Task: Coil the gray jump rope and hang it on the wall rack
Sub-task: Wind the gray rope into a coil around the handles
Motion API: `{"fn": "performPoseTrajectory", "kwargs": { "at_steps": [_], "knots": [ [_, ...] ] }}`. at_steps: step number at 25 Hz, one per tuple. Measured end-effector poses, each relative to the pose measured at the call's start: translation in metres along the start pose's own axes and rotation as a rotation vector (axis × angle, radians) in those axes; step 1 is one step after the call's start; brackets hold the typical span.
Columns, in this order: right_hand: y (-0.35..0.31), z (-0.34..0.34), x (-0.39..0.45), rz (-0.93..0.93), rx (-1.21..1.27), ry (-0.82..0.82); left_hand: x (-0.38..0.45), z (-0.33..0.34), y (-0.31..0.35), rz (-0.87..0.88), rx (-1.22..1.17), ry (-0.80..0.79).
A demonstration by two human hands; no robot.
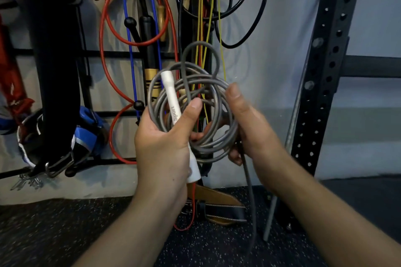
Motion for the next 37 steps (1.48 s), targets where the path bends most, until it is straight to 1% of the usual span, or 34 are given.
{"fn": "performPoseTrajectory", "kwargs": {
  "at_steps": [3,5,8,10,12,15,17,20,24,26,29,32,34,35,37],
  "knots": [
    [0.013,0.018,-0.010,0.068,0.234,0.051,-0.002,-0.005,-0.007,-0.066,-0.093,0.113],
    [0.021,0.027,-0.014,0.105,0.318,0.134,-0.005,-0.006,-0.012,-0.091,-0.169,0.166],
    [0.030,0.027,-0.017,0.098,0.298,0.331,-0.015,0.002,-0.014,-0.112,-0.237,0.189],
    [0.033,0.027,-0.021,0.104,0.278,0.407,-0.018,0.005,-0.014,-0.114,-0.245,0.196],
    [0.035,0.028,-0.023,0.089,0.310,0.430,-0.019,0.008,-0.011,-0.079,-0.209,0.174],
    [0.037,0.024,-0.024,0.075,0.390,0.420,-0.021,0.013,-0.006,-0.010,-0.078,0.115],
    [0.037,0.017,-0.020,0.061,0.373,0.398,-0.022,0.014,-0.011,-0.023,-0.110,0.082],
    [0.031,-0.005,-0.010,0.071,0.169,0.382,-0.017,0.011,-0.026,-0.116,-0.166,0.020],
    [0.018,-0.038,0.009,0.056,-0.165,0.320,-0.003,0.009,-0.027,-0.202,-0.137,-0.168],
    [0.009,-0.047,0.016,0.025,-0.307,0.272,0.009,0.006,-0.014,-0.156,-0.026,-0.257],
    [-0.006,-0.045,0.020,-0.064,-0.535,0.152,0.024,0.002,0.013,-0.031,0.194,-0.396],
    [-0.010,-0.034,0.019,-0.090,-0.670,0.032,0.023,0.012,0.035,0.106,0.538,-0.645],
    [-0.012,-0.027,0.018,-0.105,-0.796,-0.013,0.021,0.017,0.046,0.135,0.721,-0.790],
    [-0.014,-0.023,0.018,-0.115,-0.868,-0.033,0.023,0.016,0.054,0.129,0.750,-0.820],
    [-0.017,-0.016,0.016,-0.143,-0.995,-0.060,0.023,0.017,0.069,0.121,0.761,-0.831]
  ]
}}
Point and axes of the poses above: each hand's wrist, its own x-axis towards the middle knuckle, its own z-axis out of the palm, y = z × x, the point moved 9 cm from there along x, towards the middle knuckle, and after that the axes turned 6 degrees about z, right-handed, at the moved point
